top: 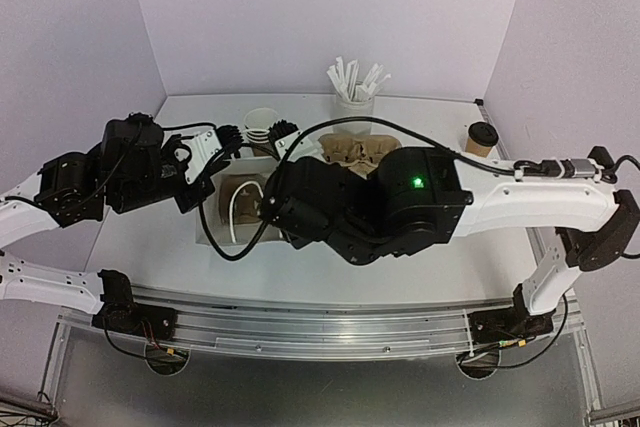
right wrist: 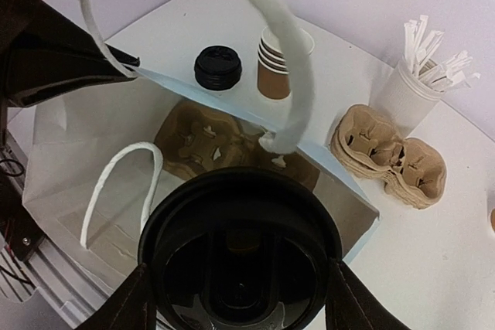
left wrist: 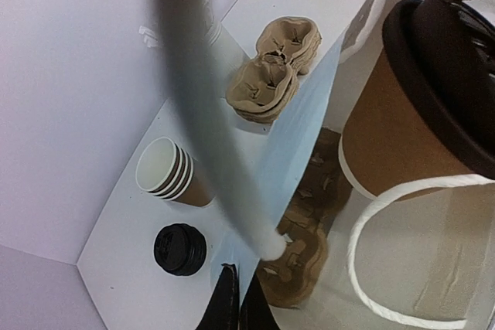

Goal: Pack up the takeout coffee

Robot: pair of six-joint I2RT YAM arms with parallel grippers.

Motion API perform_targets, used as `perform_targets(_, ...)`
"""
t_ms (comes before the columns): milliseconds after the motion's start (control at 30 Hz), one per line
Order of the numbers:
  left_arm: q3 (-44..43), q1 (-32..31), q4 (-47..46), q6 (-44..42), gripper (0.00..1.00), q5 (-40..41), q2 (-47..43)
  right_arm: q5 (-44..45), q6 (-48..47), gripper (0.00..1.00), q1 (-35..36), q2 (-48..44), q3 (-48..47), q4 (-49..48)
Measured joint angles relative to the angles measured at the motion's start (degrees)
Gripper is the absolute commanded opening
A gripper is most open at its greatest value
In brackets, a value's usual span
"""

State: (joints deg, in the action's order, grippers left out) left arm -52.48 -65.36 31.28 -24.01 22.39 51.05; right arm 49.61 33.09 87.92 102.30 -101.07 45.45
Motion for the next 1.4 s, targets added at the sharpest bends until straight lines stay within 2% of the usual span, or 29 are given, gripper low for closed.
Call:
perform_targets(167,-0.03,0.04,0.85,1.19,0.0,-1.23,-0.09,2.93,-1.91,0.32,-0.02,3.16,-0.19,0.03)
perform_targets(433,-0.03,0.53,1.51,4.19,0.0,-3.32,-0.61,1.87,-7.44,0.34,-0.42,8.42,-0.51,-0.22)
perform_targets(700,-0.87,4.93,1.8,7.39,0.0,-3.74,-0.09,-1.83,-14.96,0.35,-0.54,7.22,4.24,-3.43)
perform_targets(867,-0.95,5.44,2.53,6.48,0.0,-8.67,-0.13,-3.38,-22.63,0.3,-0.57,6.12,7.39,-4.4)
perform_targets(1067,-1.19,5.53,5.02,4.01,0.0,-16.85,-0.14,-3.21,-35.16,0.31,-1.01,6.12,7.45,-5.42)
perform_targets(1400,-2.29,5.64,6.59,2.73,0.0,-20.2,-0.17,-6.75,-52.0,0.29,-4.22,6.34,7.43,-8.87)
